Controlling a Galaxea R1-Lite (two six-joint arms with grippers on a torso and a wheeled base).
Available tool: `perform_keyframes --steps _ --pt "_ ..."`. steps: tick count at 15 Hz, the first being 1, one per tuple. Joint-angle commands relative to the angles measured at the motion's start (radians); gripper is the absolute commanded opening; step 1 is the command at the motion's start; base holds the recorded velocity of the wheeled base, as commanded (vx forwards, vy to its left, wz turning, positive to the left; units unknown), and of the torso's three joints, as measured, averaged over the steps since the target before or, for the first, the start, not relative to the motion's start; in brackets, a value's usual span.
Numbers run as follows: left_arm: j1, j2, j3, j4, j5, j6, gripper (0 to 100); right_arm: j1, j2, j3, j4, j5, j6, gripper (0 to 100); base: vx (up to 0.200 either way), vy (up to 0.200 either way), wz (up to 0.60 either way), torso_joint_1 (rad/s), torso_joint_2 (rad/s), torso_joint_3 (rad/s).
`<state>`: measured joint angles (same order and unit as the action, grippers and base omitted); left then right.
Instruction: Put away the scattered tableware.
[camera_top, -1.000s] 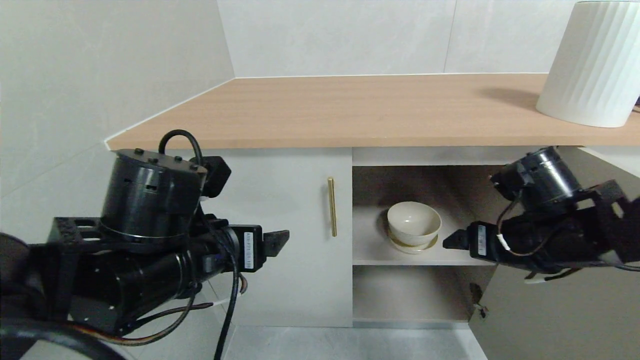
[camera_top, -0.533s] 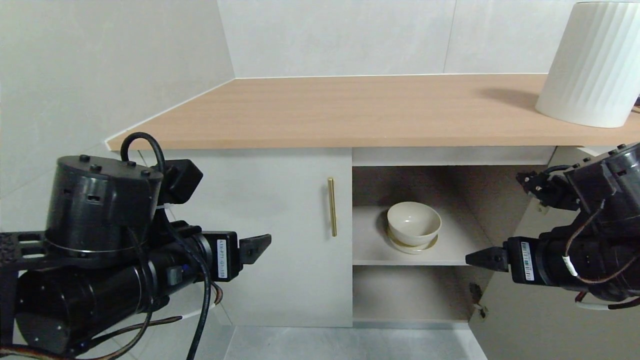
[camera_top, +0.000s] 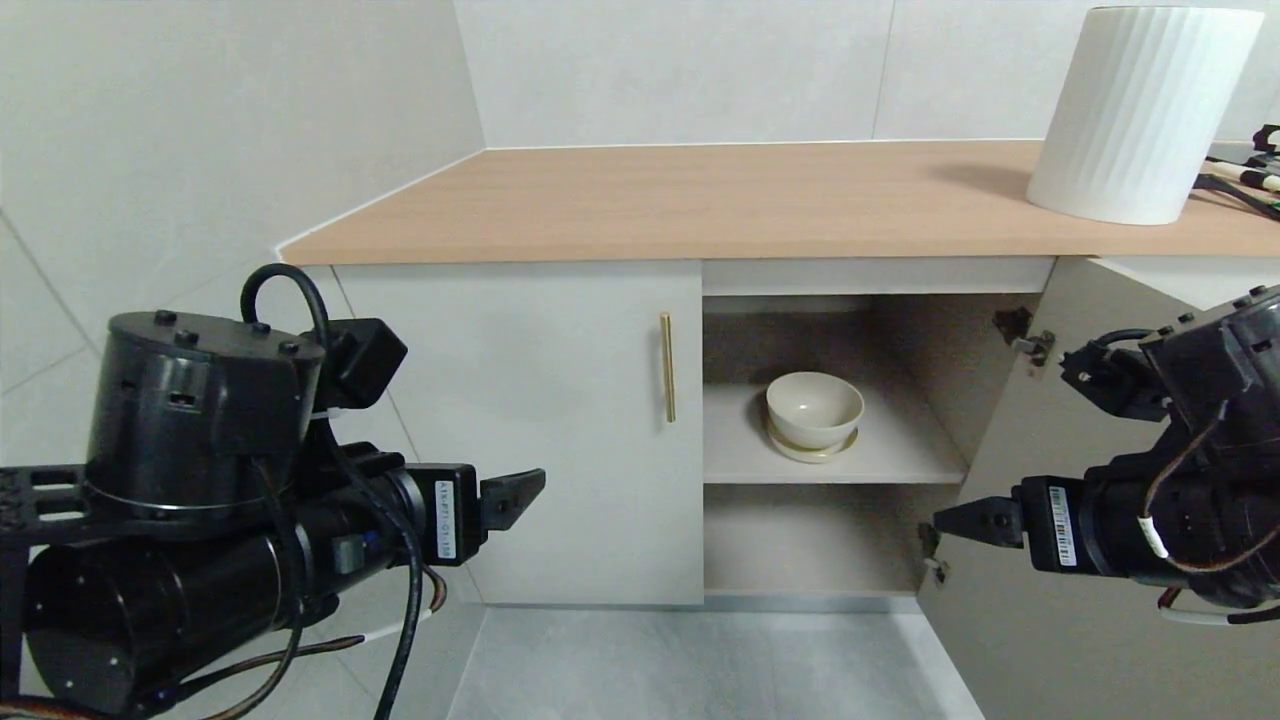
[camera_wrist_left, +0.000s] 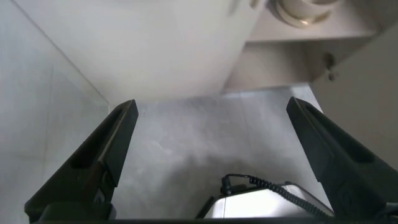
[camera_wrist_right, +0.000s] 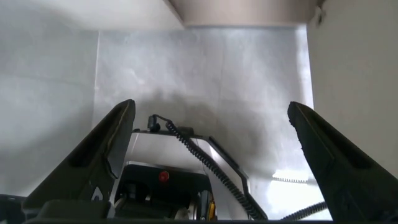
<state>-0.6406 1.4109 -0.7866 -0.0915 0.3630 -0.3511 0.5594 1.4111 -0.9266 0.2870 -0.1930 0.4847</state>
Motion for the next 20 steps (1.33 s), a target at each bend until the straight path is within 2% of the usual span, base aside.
perform_keyframes --steps 1,11,20 --pt "-0.001 0.000 0.000 -0.001 0.001 0.000 100 0.001 0.005 0.005 0.000 0.000 0.000 100 -0.200 0.000 0.00 0.002 0.01 0.012" --pt "-0.001 0.002 0.000 -0.001 0.001 0.001 100 0.002 0.008 0.014 0.000 0.000 0.000 100 -0.200 0.000 0.00 -0.002 0.00 0.000" --pt "-0.001 0.007 0.001 0.001 0.001 0.001 100 0.001 -0.011 0.040 0.000 -0.026 0.002 100 0.000 0.000 0.00 0.000 0.00 0.000"
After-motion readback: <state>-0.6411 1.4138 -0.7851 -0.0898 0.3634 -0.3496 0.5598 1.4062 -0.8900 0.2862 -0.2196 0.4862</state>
